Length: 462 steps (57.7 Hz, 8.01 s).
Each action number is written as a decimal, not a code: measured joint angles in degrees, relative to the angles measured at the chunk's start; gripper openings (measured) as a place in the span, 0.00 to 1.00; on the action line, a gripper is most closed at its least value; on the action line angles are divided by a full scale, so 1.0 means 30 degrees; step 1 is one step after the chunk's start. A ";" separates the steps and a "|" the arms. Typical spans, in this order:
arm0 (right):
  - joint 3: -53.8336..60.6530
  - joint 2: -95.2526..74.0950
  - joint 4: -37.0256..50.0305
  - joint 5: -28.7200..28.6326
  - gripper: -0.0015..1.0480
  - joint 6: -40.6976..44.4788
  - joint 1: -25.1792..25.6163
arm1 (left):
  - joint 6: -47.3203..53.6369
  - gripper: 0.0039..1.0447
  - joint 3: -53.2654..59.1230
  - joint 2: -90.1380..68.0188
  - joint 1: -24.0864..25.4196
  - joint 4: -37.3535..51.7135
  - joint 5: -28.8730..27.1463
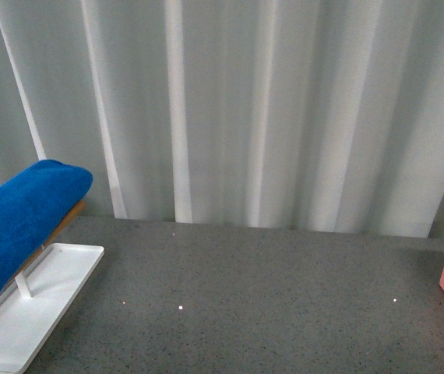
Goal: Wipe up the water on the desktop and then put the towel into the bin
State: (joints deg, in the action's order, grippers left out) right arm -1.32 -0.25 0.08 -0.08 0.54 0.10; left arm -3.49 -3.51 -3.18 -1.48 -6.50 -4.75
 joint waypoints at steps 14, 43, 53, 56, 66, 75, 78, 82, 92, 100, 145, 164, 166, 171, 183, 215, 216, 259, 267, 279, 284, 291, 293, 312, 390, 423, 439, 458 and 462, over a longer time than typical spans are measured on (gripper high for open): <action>0.0000 0.0007 0.0000 0.0000 0.93 0.0000 0.0000 | -0.3002 0.94 -0.3009 -0.9857 0.1581 -0.0437 0.2193; 0.0000 0.0007 0.0000 0.0000 0.93 0.0000 0.0000 | 0.2259 0.94 -1.6021 -2.8829 0.2484 0.3373 0.3512; 0.0000 0.0007 0.0000 0.0000 0.93 0.0000 0.0000 | 0.3002 0.94 -2.0422 -3.2224 0.2565 0.2018 0.3279; 0.0000 0.0007 0.0000 0.0000 0.93 0.0000 0.0000 | 0.3045 0.94 -2.1434 -3.3091 0.2630 0.1719 0.3228; 0.0000 0.0007 0.0000 0.0000 0.93 0.0000 0.0000 | 0.3912 0.94 -2.3183 -3.5496 0.2827 0.2120 0.2754; 0.0000 0.0007 0.0000 0.0000 0.93 0.0000 0.0000 | 0.4656 0.94 -2.4064 -3.6844 0.2907 0.2477 0.2266; 0.0000 0.0007 0.0000 0.0000 0.93 0.0000 0.0000 | 0.4860 0.94 -2.4203 -3.7164 0.2907 0.2572 0.2149; 0.0000 0.0007 0.0000 0.0000 0.93 0.0000 0.0000 | 0.5224 0.94 -2.4239 -3.7543 0.2892 0.2812 0.1923; 0.0000 0.0007 0.0000 0.0000 0.93 0.0000 0.0000 | 0.5413 0.94 -2.4261 -3.8454 0.2812 0.3286 0.1596; 0.0000 0.0007 0.0000 0.0000 0.93 0.0000 0.0000 | 0.5187 0.93 -2.4254 -3.8475 0.2805 0.3650 0.1508; 0.0000 0.0007 0.0000 0.0000 0.93 0.0000 0.0000 | 0.3453 0.05 -2.2433 -3.5765 0.2732 0.5027 0.3912; 0.0000 0.0007 0.0000 0.0000 0.93 0.0000 0.0000 | 0.0517 0.05 -1.8986 -3.0658 0.0714 0.7366 0.7949; 0.0000 0.0007 0.0000 0.0000 0.93 0.0000 0.0000 | -0.0087 0.05 -1.8382 -2.9988 0.0284 0.7920 0.8364; 0.0000 0.0007 0.0000 0.0000 0.93 0.0000 0.0000 | -0.1231 0.05 -1.7333 -2.8815 -0.0612 0.8830 0.8939; 0.0000 0.0007 0.0000 0.0000 0.93 0.0000 0.0000 | -0.3796 0.05 -1.6116 -2.7328 -0.2659 1.0069 0.9231; 0.0000 0.0007 0.0000 0.0000 0.93 0.0000 0.0000 | -0.7796 0.05 -1.5548 -2.8181 -0.7286 1.3005 0.8080; 0.0000 0.0007 0.0000 0.0000 0.93 0.0000 0.0000 | -0.7796 0.05 -1.5548 -2.8399 -0.7446 1.3005 0.7941; -0.4350 -1.6917 0.4787 -1.2327 0.93 0.0204 0.0940 | -0.7839 0.05 -1.5555 -2.8684 -0.7643 1.3041 0.7774; -0.5093 -2.0189 0.8553 -1.3646 0.93 -0.1107 -0.1260 | -0.7861 0.05 -1.5555 -2.8684 -0.7643 1.3041 0.7774; -0.7023 -2.5186 1.2568 -1.3289 0.93 -0.2477 -0.4269 | -0.7861 0.05 -1.5555 -2.8684 -0.7643 1.3041 0.7774; -0.7774 -2.6403 1.3398 -1.3304 0.93 -0.2718 -0.4962 | -0.7861 0.05 -1.5555 -2.8684 -0.7635 1.3041 0.7774; -0.8969 -2.7889 1.4083 -1.2998 0.93 -0.2849 -0.5829 | -0.7861 0.05 -1.5555 -2.8684 -0.7643 1.3041 0.7774; -0.9318 -2.8312 1.4207 -1.2917 0.93 -0.2863 -0.6025 | -0.7861 0.05 -1.5555 -2.8684 -0.7643 1.3041 0.7774; -1.1715 -3.1583 1.5052 -1.1883 0.93 -0.2936 -0.7621 | -0.7861 0.05 -1.5555 -2.8684 -0.7635 1.3041 0.7774; -1.1628 -3.2348 1.6531 -1.0258 0.05 -0.3242 -0.6543 | -0.7533 0.93 -1.5569 -2.8684 -0.7752 1.3194 0.7082; -1.1329 -3.1948 1.6291 -1.0477 0.05 -0.3228 -0.6470 | 0.0809 0.04 -0.5034 -2.1340 -0.4277 1.8149 -0.2929; -1.1118 -3.1656 1.6240 -1.0469 0.05 -0.3177 -0.6346 | 0.0991 0.03 -0.2324 -1.8083 -0.2594 1.7675 -0.1384; -1.1016 -3.1408 1.6123 -1.0127 0.05 -0.3126 -0.6441 | 0.1013 0.03 -0.0233 -1.3522 -0.0525 1.5161 0.1056; -1.1009 -3.1408 1.6116 -1.0112 0.05 -0.3126 -0.6462 | 0.1013 0.03 0.0117 -1.2553 0.0277 1.4542 0.1457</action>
State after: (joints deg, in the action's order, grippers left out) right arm -34.35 -94.48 48.42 -30.41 -8.84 -19.29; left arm -0.45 -3.16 -40.84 -0.64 37.12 -0.38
